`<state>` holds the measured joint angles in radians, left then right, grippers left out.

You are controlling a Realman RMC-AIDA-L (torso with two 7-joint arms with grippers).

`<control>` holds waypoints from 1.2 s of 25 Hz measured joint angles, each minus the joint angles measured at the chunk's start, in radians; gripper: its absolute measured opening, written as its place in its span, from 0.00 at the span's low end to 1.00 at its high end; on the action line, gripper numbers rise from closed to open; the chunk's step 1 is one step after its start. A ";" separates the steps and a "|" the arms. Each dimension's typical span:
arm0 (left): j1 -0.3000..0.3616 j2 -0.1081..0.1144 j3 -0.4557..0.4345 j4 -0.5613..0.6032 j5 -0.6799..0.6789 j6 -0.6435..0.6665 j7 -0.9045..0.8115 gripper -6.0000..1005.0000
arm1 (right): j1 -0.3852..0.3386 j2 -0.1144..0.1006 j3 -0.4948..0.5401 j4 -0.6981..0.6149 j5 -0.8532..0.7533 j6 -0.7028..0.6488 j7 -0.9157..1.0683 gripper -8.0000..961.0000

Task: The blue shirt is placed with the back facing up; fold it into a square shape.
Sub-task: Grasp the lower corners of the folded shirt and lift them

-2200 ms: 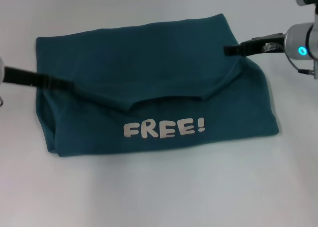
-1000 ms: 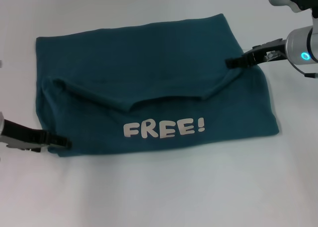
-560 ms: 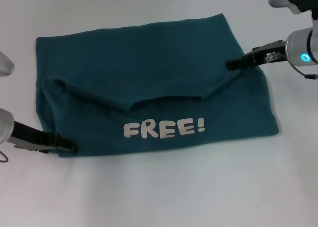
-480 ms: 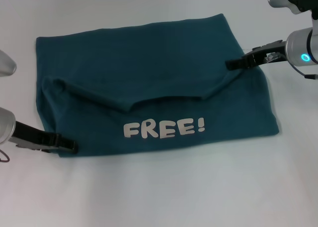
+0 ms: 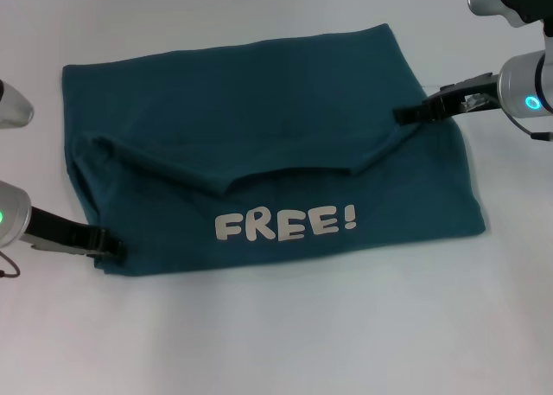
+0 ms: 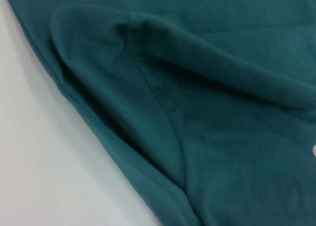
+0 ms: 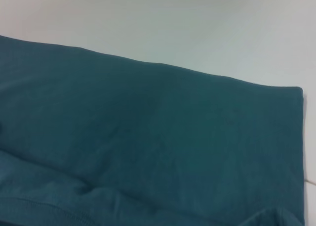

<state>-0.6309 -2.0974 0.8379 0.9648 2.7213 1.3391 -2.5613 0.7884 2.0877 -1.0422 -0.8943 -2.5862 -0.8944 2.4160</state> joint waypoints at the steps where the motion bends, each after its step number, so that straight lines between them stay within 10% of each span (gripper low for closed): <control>1: 0.000 -0.001 0.000 -0.001 -0.001 0.001 0.003 0.58 | 0.000 0.000 0.002 0.000 0.000 -0.004 0.000 0.97; 12: -0.004 -0.015 0.010 0.000 -0.007 0.013 0.053 0.06 | -0.066 -0.013 0.008 -0.102 -0.001 -0.131 0.048 0.97; 30: -0.025 -0.006 0.012 0.008 -0.011 0.035 0.100 0.07 | -0.186 0.006 0.020 -0.171 -0.137 -0.306 0.176 0.97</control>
<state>-0.6557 -2.1029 0.8498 0.9724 2.7104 1.3746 -2.4615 0.6026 2.0942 -1.0227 -1.0651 -2.7232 -1.2005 2.5920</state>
